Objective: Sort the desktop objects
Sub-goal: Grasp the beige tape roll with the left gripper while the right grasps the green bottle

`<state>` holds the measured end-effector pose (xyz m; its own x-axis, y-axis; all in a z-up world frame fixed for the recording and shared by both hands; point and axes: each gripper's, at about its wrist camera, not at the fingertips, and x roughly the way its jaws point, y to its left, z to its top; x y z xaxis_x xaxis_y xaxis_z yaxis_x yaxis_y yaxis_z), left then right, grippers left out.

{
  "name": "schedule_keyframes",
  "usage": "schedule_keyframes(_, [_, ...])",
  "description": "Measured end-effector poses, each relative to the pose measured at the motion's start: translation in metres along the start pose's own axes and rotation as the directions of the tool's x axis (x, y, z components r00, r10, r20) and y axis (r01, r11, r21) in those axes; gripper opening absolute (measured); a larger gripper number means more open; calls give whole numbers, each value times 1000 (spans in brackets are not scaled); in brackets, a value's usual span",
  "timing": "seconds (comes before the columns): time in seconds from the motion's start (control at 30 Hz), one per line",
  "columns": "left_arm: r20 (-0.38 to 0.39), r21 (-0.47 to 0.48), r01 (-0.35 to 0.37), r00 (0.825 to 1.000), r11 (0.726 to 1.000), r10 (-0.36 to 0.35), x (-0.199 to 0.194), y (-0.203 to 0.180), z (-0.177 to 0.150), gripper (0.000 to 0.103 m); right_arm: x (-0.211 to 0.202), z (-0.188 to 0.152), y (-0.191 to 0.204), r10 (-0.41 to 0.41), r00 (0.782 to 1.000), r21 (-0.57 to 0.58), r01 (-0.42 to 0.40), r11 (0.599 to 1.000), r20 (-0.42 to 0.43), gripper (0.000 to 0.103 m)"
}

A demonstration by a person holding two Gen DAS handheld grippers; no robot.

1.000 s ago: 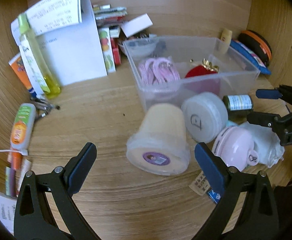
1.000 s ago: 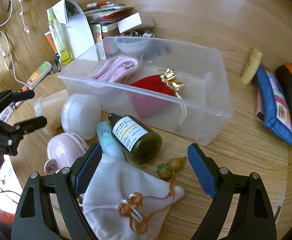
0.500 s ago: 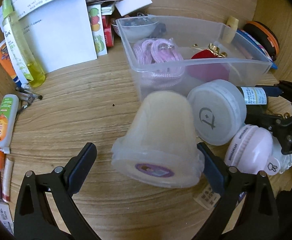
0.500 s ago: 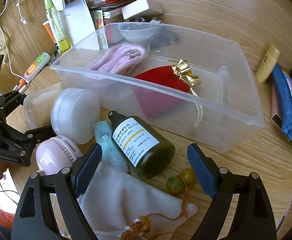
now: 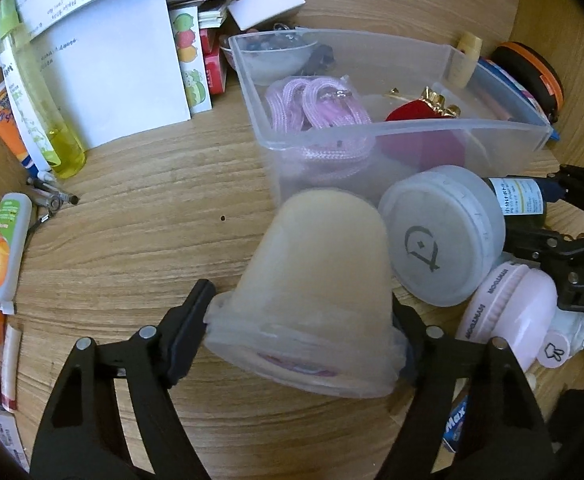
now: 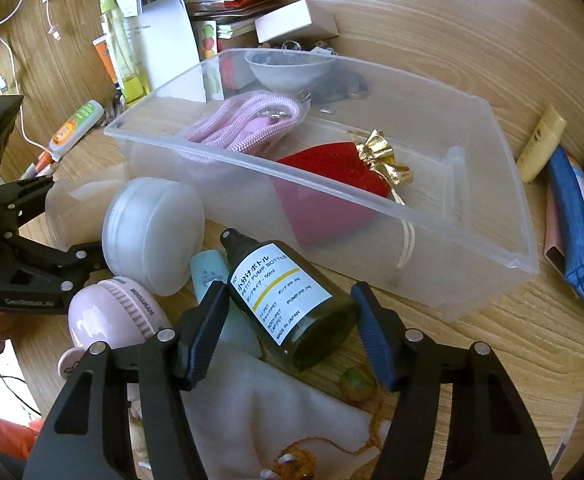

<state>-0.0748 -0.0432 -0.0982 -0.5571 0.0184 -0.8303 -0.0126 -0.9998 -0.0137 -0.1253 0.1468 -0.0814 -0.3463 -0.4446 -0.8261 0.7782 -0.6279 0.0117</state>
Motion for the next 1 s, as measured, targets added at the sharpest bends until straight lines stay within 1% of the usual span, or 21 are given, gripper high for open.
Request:
schedule_keyframes(0.07, [9, 6, 5, 1000, 1000, -5, -1, -3, 0, 68, -1, 0, 2, -10, 1000, -8, 10, 1000, 6, 59])
schedule_keyframes(0.23, [22, 6, -8, 1000, 1000, 8, 0, -3, 0, 68, -10, -2, 10, -49, 998, -46, 51, 998, 40, 59])
schedule_keyframes(0.43, [22, -30, -13, 1000, 999, 13, -2, 1, -1, 68, -25, -5, 20, -80, 993, -82, 88, 993, 91, 59])
schedule_keyframes(0.57, [32, -50, -22, 999, 999, 23, -7, 4, -4, 68, -34, -8, 20, -93, 989, -84, 103, 991, 114, 59])
schedule_keyframes(0.77, [65, -84, -22, 998, 996, 28, -22, 10, -6, 68, -49, -11, 13, -106, 985, -54, 114, 992, 140, 59])
schedule_keyframes(1.0, [132, -106, -26, 990, 994, 40, -50, 14, -1, 68, -71, -14, 9, -129, 975, -40, 139, 990, 182, 59])
